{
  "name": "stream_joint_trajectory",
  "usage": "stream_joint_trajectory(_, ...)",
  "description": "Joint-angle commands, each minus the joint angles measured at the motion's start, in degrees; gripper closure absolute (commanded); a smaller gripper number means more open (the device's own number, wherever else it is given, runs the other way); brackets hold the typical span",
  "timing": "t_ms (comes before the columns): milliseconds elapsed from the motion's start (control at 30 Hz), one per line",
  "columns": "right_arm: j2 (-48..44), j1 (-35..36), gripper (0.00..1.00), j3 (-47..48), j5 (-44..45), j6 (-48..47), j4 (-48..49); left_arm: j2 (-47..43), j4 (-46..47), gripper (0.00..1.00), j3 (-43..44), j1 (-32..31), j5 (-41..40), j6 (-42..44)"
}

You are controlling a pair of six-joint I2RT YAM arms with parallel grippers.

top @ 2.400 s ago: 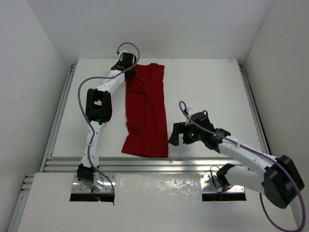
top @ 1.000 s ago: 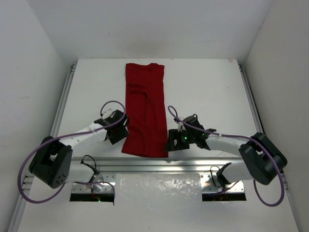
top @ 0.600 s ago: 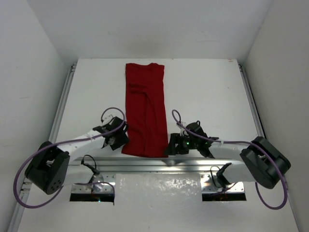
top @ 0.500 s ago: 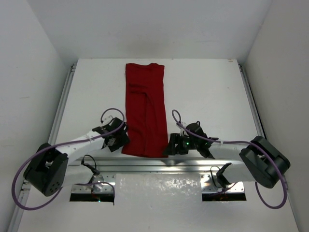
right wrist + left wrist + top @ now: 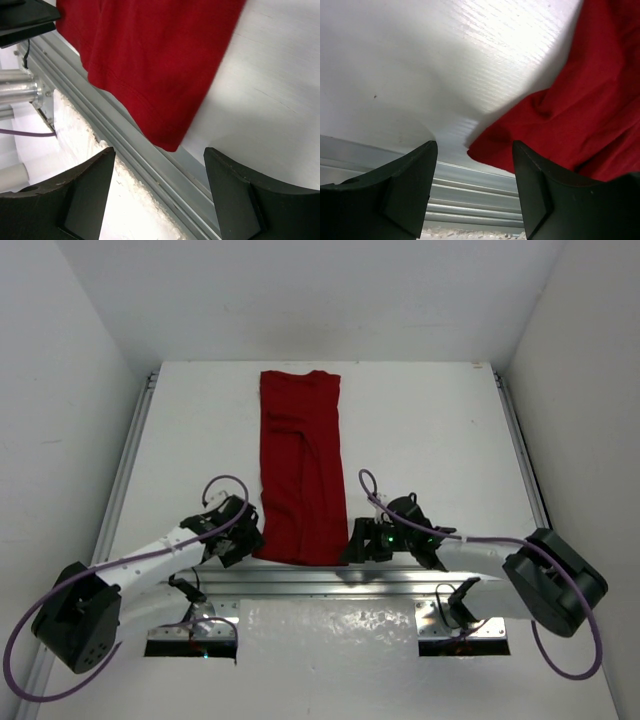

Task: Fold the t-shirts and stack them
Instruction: Grab the bottom of the folded rectangular tshirt with both arms

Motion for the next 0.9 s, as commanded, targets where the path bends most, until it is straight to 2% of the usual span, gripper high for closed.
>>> stream_joint_trajectory(0,-1.3,0.5,0.25,-1.0,2.7,-2.0,-4.3,1.1,2.8,0.4,-1.6,-0.7,0.3,0.1)
stream_joint_trajectory(67,-1.7,0.5,0.25,-1.3,2.4,-2.2,-4.5,2.1,3.9,0.4,-1.5,-0.7,0.0,0.3)
stream_joint_trajectory(167,-2.0,0.5,0.25,-1.7,2.2,-2.4,-4.6,4.0,5.3,0.49,-0.9,-0.7,0.2,1.4)
stream_joint_trajectory(200,-2.2,0.5,0.25,-1.9,2.2,-2.3,-4.6,4.9,5.6,0.6,-0.7,-0.7,0.4,1.6)
stream_joint_trajectory(267,-2.8,0.5,0.25,-2.3,2.2,-2.3,-4.7,5.6,5.5,0.65,-0.4,-0.8,0.3,1.7)
stream_joint_trajectory(300,-3.0,0.6,0.25,-2.3,2.3,-2.4,-5.1,5.6,5.5,0.72,-0.4,-0.8,0.5,1.7)
stream_joint_trajectory(367,-3.7,0.6,0.25,-2.1,2.6,-2.6,-5.7,5.5,5.3,0.75,-0.5,-0.8,0.7,1.8)
stream_joint_trajectory(433,-4.2,0.6,0.25,-1.7,2.8,-2.8,-6.6,4.9,5.3,0.83,-0.7,-0.8,1.0,2.1)
stream_joint_trajectory(467,-4.2,0.6,0.25,-1.6,2.8,-2.8,-6.5,4.7,5.4,0.94,-0.8,-0.8,1.2,2.4)
stream_joint_trajectory(500,-4.0,0.6,0.25,-1.6,2.6,-2.8,-6.5,4.6,5.6,1.0,-0.9,-0.8,1.5,2.7)
stream_joint_trajectory(600,-2.6,1.0,0.26,-1.2,2.5,-1.9,-5.9,3.3,5.4,1.0,-1.2,-1.1,3.7,2.7)
stream_joint_trajectory(700,-1.1,4.4,0.28,0.3,5.1,-0.3,-6.5,-1.1,4.0,1.0,-2.4,-3.4,4.4,-0.9)
stream_joint_trajectory(867,0.6,6.5,0.4,-1.4,11.3,4.4,-4.5,-6.8,2.3,1.0,-3.8,-6.1,4.3,-5.7)
